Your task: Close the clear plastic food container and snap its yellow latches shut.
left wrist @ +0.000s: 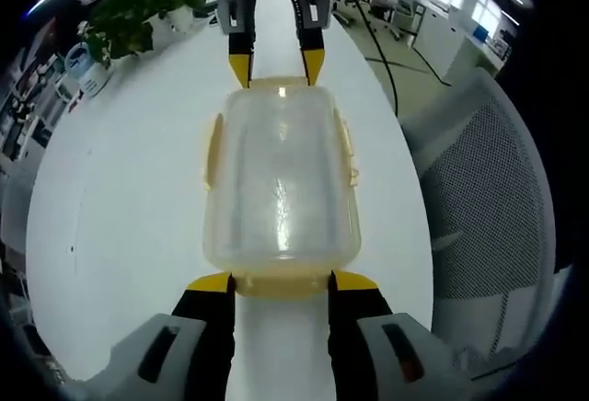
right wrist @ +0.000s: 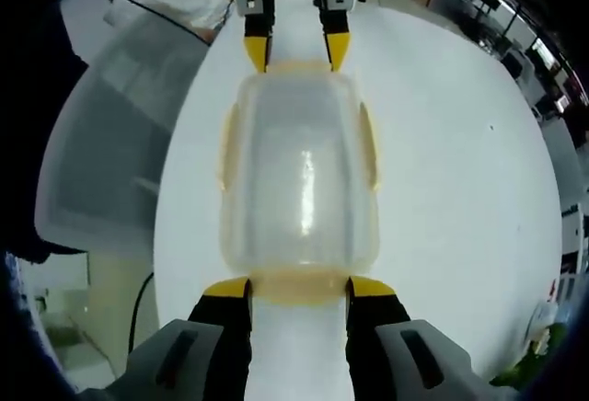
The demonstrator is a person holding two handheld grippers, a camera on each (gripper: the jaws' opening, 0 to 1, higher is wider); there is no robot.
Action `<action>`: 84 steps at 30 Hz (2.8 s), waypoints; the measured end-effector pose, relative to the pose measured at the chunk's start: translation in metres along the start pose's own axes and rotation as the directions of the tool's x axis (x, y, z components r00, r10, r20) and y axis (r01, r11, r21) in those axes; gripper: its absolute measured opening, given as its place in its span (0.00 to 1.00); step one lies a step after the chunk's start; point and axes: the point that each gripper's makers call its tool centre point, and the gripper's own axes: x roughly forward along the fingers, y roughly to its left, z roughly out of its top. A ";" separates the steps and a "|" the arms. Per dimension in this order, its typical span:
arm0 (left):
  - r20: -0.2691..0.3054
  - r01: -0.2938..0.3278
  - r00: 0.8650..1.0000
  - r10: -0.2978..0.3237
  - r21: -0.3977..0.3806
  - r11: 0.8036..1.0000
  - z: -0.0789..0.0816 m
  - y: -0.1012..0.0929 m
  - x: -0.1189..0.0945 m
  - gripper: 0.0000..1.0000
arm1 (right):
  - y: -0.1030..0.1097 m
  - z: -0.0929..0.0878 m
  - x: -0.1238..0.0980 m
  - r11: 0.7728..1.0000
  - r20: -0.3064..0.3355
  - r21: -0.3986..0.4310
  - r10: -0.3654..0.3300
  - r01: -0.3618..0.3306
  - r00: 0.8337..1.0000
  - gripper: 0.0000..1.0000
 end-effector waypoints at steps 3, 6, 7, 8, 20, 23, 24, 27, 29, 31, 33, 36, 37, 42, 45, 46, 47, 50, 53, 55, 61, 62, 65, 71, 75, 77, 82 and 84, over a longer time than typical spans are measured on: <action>-0.005 -0.001 1.000 0.001 0.002 1.000 0.000 0.000 0.002 0.39 | 0.000 -0.001 0.000 1.000 0.002 0.004 0.001 -0.001 1.000 0.38; -0.001 0.004 1.000 -0.004 0.000 1.000 0.000 0.001 0.002 0.39 | 0.000 -0.001 0.000 1.000 0.002 0.006 0.005 -0.005 1.000 0.38; -0.003 0.004 1.000 -0.004 0.002 1.000 0.000 0.001 0.002 0.39 | 0.000 -0.001 0.000 1.000 0.003 0.007 0.003 -0.003 1.000 0.38; -0.005 0.001 1.000 -0.001 0.005 1.000 0.000 0.002 0.002 0.39 | -0.001 -0.001 0.000 1.000 0.003 0.005 0.000 0.000 1.000 0.38; 0.001 0.000 1.000 0.000 0.014 1.000 0.009 0.004 0.003 0.39 | 0.000 -0.009 -0.004 1.000 -0.010 0.021 0.000 0.001 1.000 0.38; -0.001 0.003 1.000 -0.003 0.015 1.000 0.010 0.004 0.004 0.39 | 0.001 -0.010 -0.003 1.000 -0.014 0.023 0.001 0.000 1.000 0.38; -0.005 0.007 1.000 -0.007 0.014 1.000 0.009 0.003 0.004 0.39 | 0.002 -0.010 -0.002 1.000 -0.014 0.022 0.001 -0.001 1.000 0.38; -0.015 0.010 1.000 -0.009 0.019 1.000 0.008 0.001 0.005 0.39 | 0.003 -0.010 -0.002 1.000 -0.012 0.019 0.000 0.000 1.000 0.38; -0.013 0.009 1.000 -0.009 0.018 1.000 0.008 0.001 0.005 0.39 | 0.003 -0.009 -0.002 1.000 -0.010 0.021 0.000 0.000 1.000 0.38; -0.008 0.008 1.000 -0.008 0.015 1.000 0.008 0.001 0.005 0.39 | 0.003 -0.010 -0.002 1.000 -0.011 0.020 -0.002 0.002 1.000 0.38; -0.009 0.009 1.000 -0.009 0.013 1.000 0.009 0.000 0.005 0.39 | 0.003 -0.011 -0.002 1.000 -0.011 0.021 -0.002 0.003 1.000 0.38; -0.012 0.007 1.000 -0.007 0.018 1.000 0.009 0.000 0.007 0.39 | 0.004 -0.012 -0.001 1.000 -0.013 0.020 -0.003 0.003 1.000 0.38; -0.015 0.009 1.000 -0.009 0.016 1.000 0.009 -0.001 0.008 0.39 | 0.004 -0.011 -0.001 1.000 -0.011 0.022 -0.004 0.005 1.000 0.38; -0.013 0.009 1.000 -0.009 0.012 1.000 0.006 -0.002 0.010 0.39 | 0.005 -0.011 0.000 1.000 -0.005 0.026 -0.009 0.009 1.000 0.39; -0.012 0.005 1.000 -0.005 0.015 1.000 0.007 -0.001 0.010 0.39 | 0.005 -0.011 -0.001 0.999 0.002 0.031 -0.009 0.009 1.000 0.39; -0.012 0.005 1.000 -0.005 0.015 1.000 0.007 -0.001 0.010 0.39 | 0.005 -0.011 0.000 0.999 0.003 0.031 -0.009 0.009 1.000 0.39; -0.012 0.005 1.000 -0.005 0.014 1.000 0.007 -0.001 0.010 0.39 | 0.005 -0.011 0.000 0.999 0.003 0.030 -0.009 0.009 1.000 0.39; -0.016 0.002 1.000 -0.002 0.022 1.000 0.007 -0.002 0.010 0.40 | 0.005 -0.011 0.000 1.000 -0.001 0.026 -0.008 0.008 1.000 0.39; -0.019 0.001 1.000 0.000 0.029 1.000 0.007 -0.002 0.010 0.40 | 0.006 -0.011 -0.001 1.000 -0.007 0.020 -0.004 0.005 1.000 0.39; -0.023 0.002 1.000 -0.001 0.037 0.999 0.006 -0.002 0.010 0.40 | 0.005 -0.011 0.000 1.000 -0.011 0.012 -0.003 0.003 1.000 0.39; -0.038 -0.003 0.999 0.007 0.101 0.995 0.003 -0.003 0.010 0.41 | 0.004 -0.010 -0.001 1.000 -0.014 -0.005 -0.011 0.011 1.000 0.40; -0.037 -0.003 0.999 0.007 0.102 0.995 0.003 -0.003 0.010 0.41 | 0.004 -0.009 -0.001 1.000 -0.008 -0.004 -0.011 0.011 1.000 0.40; -0.033 0.003 0.999 -0.001 0.083 0.997 0.004 -0.003 0.008 0.41 | 0.004 -0.009 -0.003 1.000 -0.001 0.002 -0.010 0.010 1.000 0.40; -0.024 -0.005 1.000 0.006 0.059 0.998 0.004 -0.001 0.005 0.42 | 0.002 -0.010 -0.008 0.999 0.007 0.045 -0.013 0.013 1.000 0.42; -0.015 -0.007 1.000 0.007 0.027 1.000 0.003 -0.001 0.003 0.42 | 0.005 -0.011 -0.009 0.994 0.030 0.111 -0.011 0.008 0.999 0.41; -0.023 -0.011 1.000 0.012 0.026 1.000 0.001 -0.001 0.004 0.42 | 0.005 -0.011 -0.009 0.993 0.031 0.115 -0.016 0.012 0.999 0.40; -0.006 -0.006 1.000 0.006 -0.026 1.000 0.003 -0.004 0.002 0.42 | 0.009 -0.010 -0.009 0.987 0.044 0.158 -0.011 0.004 0.999 0.40; 0.004 0.002 1.000 -0.001 -0.061 0.998 0.006 -0.006 0.000 0.41 | 0.010 -0.009 -0.009 0.981 0.050 0.194 -0.010 0.000 0.999 0.40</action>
